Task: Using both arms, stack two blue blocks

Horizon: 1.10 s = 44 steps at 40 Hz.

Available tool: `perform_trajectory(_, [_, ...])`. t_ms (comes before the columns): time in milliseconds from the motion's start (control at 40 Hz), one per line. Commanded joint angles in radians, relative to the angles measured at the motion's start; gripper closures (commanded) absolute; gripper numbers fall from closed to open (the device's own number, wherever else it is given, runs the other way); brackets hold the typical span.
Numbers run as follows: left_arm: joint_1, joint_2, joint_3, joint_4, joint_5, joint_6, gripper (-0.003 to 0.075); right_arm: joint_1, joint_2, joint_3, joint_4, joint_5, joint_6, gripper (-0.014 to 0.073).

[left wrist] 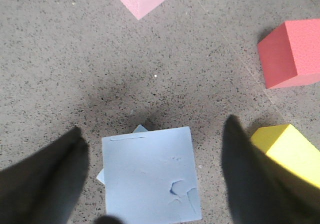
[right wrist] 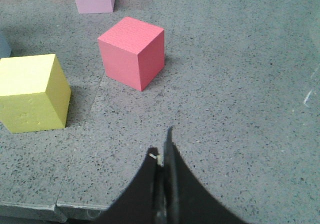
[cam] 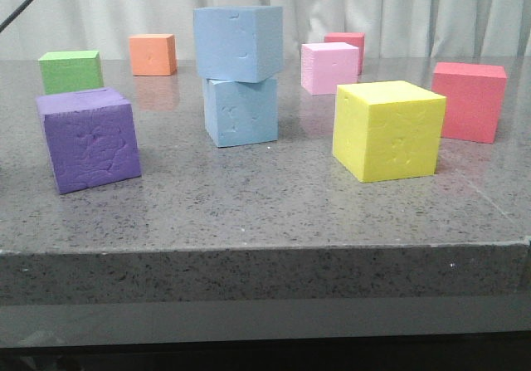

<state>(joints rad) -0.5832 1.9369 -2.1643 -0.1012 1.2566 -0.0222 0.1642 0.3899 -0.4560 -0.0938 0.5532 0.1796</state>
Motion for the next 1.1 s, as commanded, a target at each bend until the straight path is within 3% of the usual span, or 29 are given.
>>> perform_trajectory(0, [-0.008,-0.055,-0.038,-0.001,-0.024,-0.006,0.0418,-0.005,0.003,-0.025,-0.017,-0.075,-0.008,0.066])
perform_trajectory(200, [-0.008,-0.061,-0.044,0.02,0.017,-0.006,0.0734,-0.005,0.003,-0.025,-0.017,-0.075,-0.008,0.066])
perform_trajectory(425, [-0.008,-0.11,-0.044,0.032,0.017,-0.006,0.0741,-0.005,0.003,-0.025,-0.017,-0.075,-0.008,0.066])
perform_trajectory(626, [-0.008,-0.181,0.002,0.132,0.017,-0.002,0.0741,-0.005,0.003,-0.025,-0.017,-0.075,-0.008,0.066])
perform_trajectory(876, [-0.008,-0.32,0.206,0.139,-0.015,0.001,0.0741,-0.005,0.003,-0.025,-0.017,-0.075,-0.008,0.066])
perform_trajectory(1076, [-0.008,-0.482,0.444,0.139,-0.185,0.001,0.0741,-0.005,0.003,-0.025,-0.017,-0.075,-0.008,0.066])
